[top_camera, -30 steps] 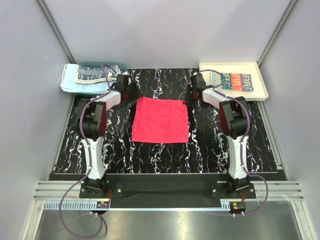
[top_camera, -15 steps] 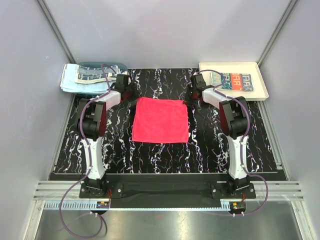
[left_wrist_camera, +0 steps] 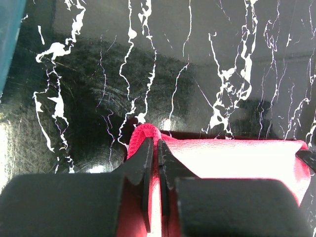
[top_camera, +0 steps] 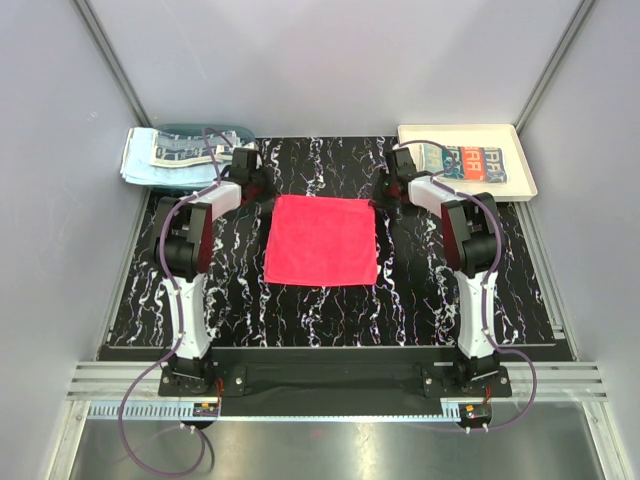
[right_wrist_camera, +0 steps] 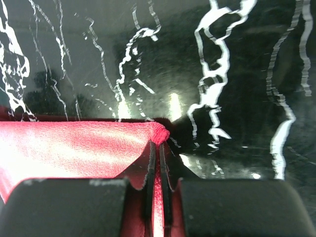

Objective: Fold and stack the towels
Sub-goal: Fold the towel

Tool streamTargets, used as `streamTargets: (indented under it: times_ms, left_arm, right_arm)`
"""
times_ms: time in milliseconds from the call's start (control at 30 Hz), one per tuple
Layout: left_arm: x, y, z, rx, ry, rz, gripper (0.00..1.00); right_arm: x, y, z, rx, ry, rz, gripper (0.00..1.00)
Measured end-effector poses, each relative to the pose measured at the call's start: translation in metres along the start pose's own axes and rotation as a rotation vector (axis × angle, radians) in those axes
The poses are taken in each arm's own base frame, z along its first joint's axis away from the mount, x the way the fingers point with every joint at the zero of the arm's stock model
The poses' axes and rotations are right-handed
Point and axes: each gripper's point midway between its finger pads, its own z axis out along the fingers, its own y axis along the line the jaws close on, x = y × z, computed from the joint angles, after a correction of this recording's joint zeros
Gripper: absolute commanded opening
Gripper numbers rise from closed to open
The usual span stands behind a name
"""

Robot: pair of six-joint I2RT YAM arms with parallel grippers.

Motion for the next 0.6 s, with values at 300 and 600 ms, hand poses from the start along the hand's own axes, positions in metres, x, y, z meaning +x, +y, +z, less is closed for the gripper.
streamTargets:
  times_ms: [300, 600]
  left_arm:
    - [-0.01, -0.01, -0.02, 0.023, -0.034, 0.017, 0.0]
    - [-0.049, -0.061, -0.122, 0.141, -0.208, 0.07, 0.0]
  right_arm:
    - [-0.026, 0.004, -0.039, -0.041, -0.074, 0.022, 0.0]
    - [-0.069, 0.054, -0.162, -0.216, -0.295, -0.007, 0.0]
